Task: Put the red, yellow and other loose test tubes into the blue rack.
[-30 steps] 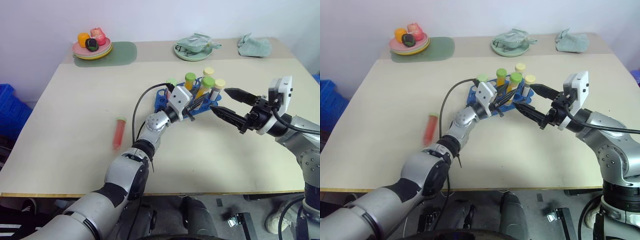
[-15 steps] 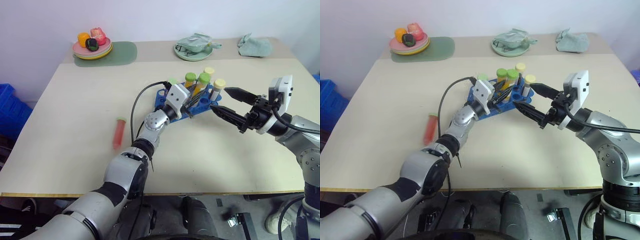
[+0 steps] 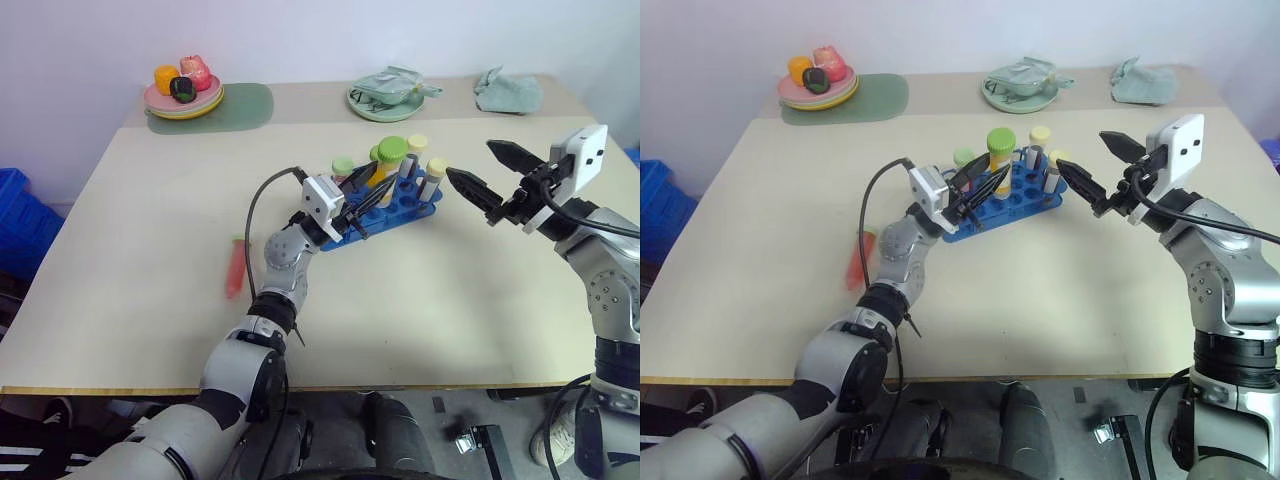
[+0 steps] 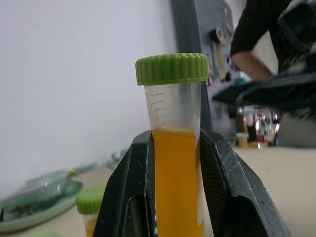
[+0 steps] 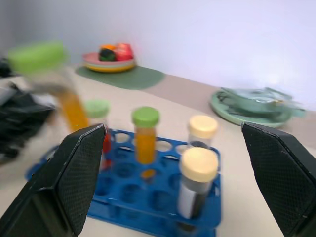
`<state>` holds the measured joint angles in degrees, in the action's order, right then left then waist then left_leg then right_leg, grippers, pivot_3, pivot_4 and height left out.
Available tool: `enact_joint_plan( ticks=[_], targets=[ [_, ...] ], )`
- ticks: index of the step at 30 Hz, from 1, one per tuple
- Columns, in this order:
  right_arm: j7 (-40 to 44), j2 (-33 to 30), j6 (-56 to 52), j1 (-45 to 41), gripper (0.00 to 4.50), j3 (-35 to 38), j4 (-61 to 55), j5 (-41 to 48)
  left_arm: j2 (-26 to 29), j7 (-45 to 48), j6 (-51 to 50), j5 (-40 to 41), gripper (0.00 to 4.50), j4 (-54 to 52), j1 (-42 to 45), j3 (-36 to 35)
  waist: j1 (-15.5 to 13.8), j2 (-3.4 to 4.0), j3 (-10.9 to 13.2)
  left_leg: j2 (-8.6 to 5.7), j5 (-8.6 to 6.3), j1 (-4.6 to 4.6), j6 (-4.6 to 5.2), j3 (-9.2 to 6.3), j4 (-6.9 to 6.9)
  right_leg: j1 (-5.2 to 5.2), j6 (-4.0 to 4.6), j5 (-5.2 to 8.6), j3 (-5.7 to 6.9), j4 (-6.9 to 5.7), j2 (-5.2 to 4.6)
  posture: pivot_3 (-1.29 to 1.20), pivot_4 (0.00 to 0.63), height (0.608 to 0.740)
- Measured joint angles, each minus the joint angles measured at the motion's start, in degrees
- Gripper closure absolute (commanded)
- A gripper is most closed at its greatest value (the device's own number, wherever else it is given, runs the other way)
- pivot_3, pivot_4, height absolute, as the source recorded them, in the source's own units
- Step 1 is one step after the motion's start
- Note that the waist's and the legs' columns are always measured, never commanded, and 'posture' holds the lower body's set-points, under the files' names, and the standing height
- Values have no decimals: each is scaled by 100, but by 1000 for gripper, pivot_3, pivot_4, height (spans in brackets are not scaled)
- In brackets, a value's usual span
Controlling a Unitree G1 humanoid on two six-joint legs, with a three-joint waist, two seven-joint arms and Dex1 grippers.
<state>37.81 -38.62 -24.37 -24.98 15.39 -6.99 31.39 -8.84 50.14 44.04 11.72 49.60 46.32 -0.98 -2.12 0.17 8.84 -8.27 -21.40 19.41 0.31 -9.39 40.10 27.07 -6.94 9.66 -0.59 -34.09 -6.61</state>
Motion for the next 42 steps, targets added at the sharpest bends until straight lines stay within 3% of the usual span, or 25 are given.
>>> enact_joint_plan(
  ticks=[7, 23, 30, 42],
  targets=[
    [-17, 433, 269, -171, 0, -556, -1, -299, 2, 70, -378, 4, 3781, -594, -492, 451, -10, 0, 0, 0, 0, 1, 0, 0, 2, 0, 0, 0, -1, 0, 2, 0, 150, 740],
    [-113, 583, -489, -236, 0, -375, -689, 102, 1, -527, -348, -95, 3781, 24, -214, 419, -11, 1, 0, 0, 0, 0, 0, -1, 1, 0, 1, 0, -1, 1, 3, 0, 150, 740],
    [213, 315, -399, -182, 0, -284, -639, 120, 28, -546, -435, -240, 3781, 307, 69, 562, -20, 0, 0, -1, 0, 1, 0, -2, 1, 0, 1, 0, 1, 3, 2, 0, 150, 740],
    [965, -239, -801, 814, 0, 138, -1020, 833, 313, -1400, -351, -628, 3781, 1641, 897, 254, -7, 0, 0, -1, 0, -2, 0, 1, 1, -1, 0, -1, 0, 1, 3, 0, 150, 740]
  ],
)
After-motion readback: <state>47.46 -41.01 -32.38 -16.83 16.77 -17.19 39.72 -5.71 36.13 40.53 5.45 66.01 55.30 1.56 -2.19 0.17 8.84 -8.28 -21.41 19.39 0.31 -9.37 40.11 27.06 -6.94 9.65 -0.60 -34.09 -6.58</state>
